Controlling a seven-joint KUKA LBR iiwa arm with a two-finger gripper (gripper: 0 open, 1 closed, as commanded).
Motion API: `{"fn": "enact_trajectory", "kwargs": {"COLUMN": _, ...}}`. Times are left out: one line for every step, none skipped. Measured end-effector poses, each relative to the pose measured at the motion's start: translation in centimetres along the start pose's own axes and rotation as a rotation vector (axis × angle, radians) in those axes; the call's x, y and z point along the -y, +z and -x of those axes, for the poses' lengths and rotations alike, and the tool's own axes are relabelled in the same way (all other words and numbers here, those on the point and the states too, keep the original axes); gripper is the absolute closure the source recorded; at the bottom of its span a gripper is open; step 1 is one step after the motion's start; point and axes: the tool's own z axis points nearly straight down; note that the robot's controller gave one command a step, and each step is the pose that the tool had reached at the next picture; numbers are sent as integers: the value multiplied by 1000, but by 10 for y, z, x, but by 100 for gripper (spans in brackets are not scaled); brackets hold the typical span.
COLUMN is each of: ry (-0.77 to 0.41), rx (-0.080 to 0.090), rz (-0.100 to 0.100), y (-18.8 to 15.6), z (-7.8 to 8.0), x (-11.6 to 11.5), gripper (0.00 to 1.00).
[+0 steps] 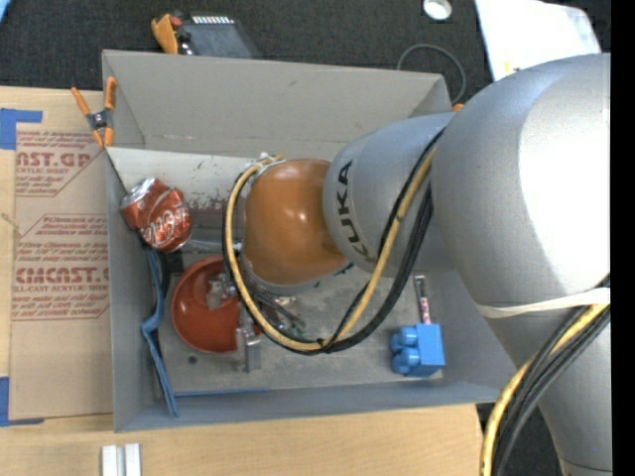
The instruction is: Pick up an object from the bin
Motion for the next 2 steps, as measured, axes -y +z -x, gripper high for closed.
{"fn": "enact_trajectory", "kwargs": {"ry": -423, "rx": -14, "rz": -4, "y": 2, "z": 39, "x": -24, "gripper": 100}}
{"fn": "enact_trajectory", "kwargs": {"ry": -615, "rx": -21, "rz": -9, "y": 2, "z": 47, "x": -26, "gripper": 100}}
